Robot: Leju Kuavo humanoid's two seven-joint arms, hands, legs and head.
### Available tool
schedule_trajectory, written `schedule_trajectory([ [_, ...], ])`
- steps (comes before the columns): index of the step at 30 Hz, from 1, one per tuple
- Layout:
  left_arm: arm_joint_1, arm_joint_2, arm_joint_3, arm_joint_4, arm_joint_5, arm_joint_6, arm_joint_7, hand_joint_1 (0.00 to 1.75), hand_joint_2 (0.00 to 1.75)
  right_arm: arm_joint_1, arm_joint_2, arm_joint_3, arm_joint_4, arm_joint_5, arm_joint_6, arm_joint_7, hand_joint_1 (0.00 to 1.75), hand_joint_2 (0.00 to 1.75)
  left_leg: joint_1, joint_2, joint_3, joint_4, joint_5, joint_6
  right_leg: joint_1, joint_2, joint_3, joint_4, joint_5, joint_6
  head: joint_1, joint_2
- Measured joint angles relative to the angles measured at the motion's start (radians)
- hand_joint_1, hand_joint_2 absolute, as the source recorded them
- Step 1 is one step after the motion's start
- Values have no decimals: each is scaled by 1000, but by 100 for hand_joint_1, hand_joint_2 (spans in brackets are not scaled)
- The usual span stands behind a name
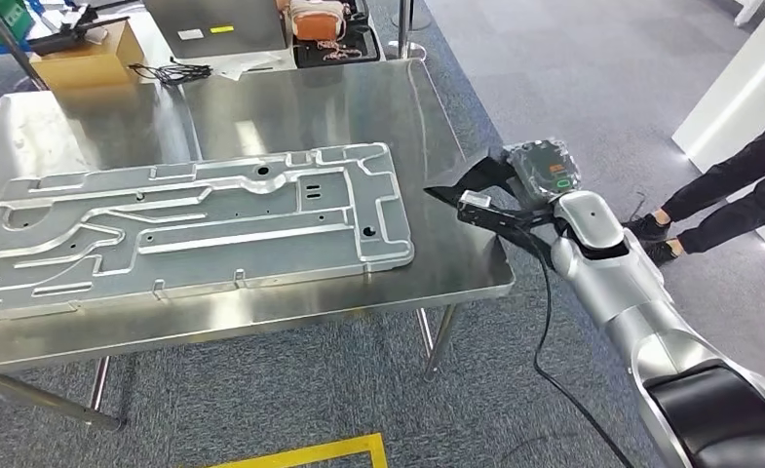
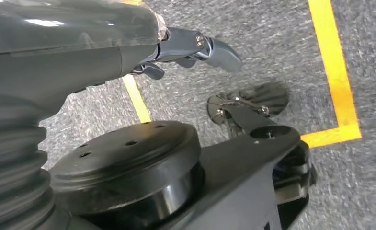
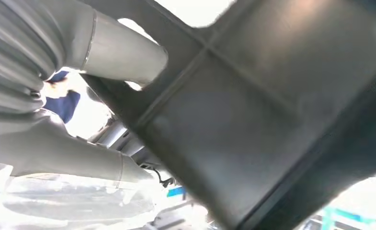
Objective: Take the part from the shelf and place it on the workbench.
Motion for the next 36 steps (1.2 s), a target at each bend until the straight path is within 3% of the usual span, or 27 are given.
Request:
schedule_trajectory([
  [2, -12, 0, 4, 0, 5, 0, -1, 0, 175, -7, 7, 2, -9, 4, 4, 0, 175, 175, 0, 0, 25, -6, -24, 16, -6, -6, 14, 10, -17, 12, 0, 0],
  [3, -17, 0, 5, 0, 7, 0, 0, 0, 175, -11, 11, 3, -11, 6, 7, -1, 175, 175, 1, -1, 40, -16, -36, 21, -8, -14, -7, 49, -29, 16, 1, 0],
  [4, -20, 0, 7, 0, 7, 0, 0, 0, 175, -13, 13, 4, -11, 8, 10, -1, 175, 175, 3, -2, 54, -25, -46, 24, -9, -21, -51, 117, -44, 19, 1, 0],
  [6, -20, 0, 10, 0, 6, 4, 0, 0, 175, -10, 17, 6, -8, 10, 15, -1, 175, 175, 3, -3, 81, -37, -65, 26, -8, -25, -183, 278, -63, 24, 1, 0],
  [7, -16, -1, 11, 0, 4, 8, -2, 0, 175, -4, 18, 8, -6, 12, 17, 0, 175, 175, 3, -4, 97, -39, -76, 26, -9, -26, -242, 326, -48, 26, 1, 0],
  [8, -12, -1, 11, 0, 2, 14, -5, 0, 175, 2, 18, 9, -3, 13, 18, 0, 175, 175, 3, -6, 114, -41, -90, 26, -8, -26, -286, 333, -8, 25, 1, 0],
  [10, -7, -3, 12, 0, -2, 21, -10, 0, 175, 9, 19, 12, 2, 15, 19, 1, 175, 175, 2, -11, 147, -42, -116, 24, -5, -27, -317, 232, 131, 16, 1, 0],
  [11, -4, -4, 12, 1, -4, 22, -11, 0, 175, 11, 19, 14, 4, 15, 19, 2, 175, 175, 2, -14, 160, -44, -128, 22, 0, -29, -318, 170, 194, 8, 1, 0],
  [12, -2, -6, 12, 2, -5, 23, -12, 0, 175, 13, 19, 16, 6, 16, 20, 2, 175, 175, 1, -17, 169, -45, -137, 18, 6, -30, -315, 121, 238, -2, 1, 0],
  [13, -2, -7, 12, 2, -6, 23, -13, 0, 175, 15, 19, 19, 9, 16, 23, 2, 175, 175, 2, -19, 174, -47, -143, 13, 12, -31, -313, 92, 259, -10, 1, 0],
  [15, -3, -9, 13, 3, -8, 23, -13, 0, 175, 14, 19, 23, 12, 20, 34, 1, 175, 175, 2, -21, 176, -49, -149, 5, 16, -33, -309, 76, 256, -19, 1, 0],
  [22, -4, -8, 13, 3, -20, 31, -13, 0, 175, -89, 19, 47, 26, 35, 136, -12, 175, 175, -1, -9, 181, -57, -163, -5, 10, -21, -292, 47, 208, -24, 1, 0],
  [27, -1, -9, 13, 3, -35, 38, -9, 0, 175, -266, 30, 91, 88, 52, 234, -5, 175, 175, 0, -6, 194, -65, -166, -7, 12, -19, -283, 48, 205, -27, 1, 0],
  [32, -3, -10, 13, 3, -43, 57, -15, 0, 175, -414, 47, 129, 157, 67, 236, -6, 175, 175, 1, -7, 199, -66, -164, -10, 14, -21, -277, 49, 205, -28, 1, 0],
  [36, -7, -11, 13, 3, -46, 72, -17, 0, 175, -474, 70, 156, 200, 75, 237, -17, 175, 175, 1, -6, 203, -67, -165, -10, 14, -20, -274, 49, 204, -28, 1, 0],
])
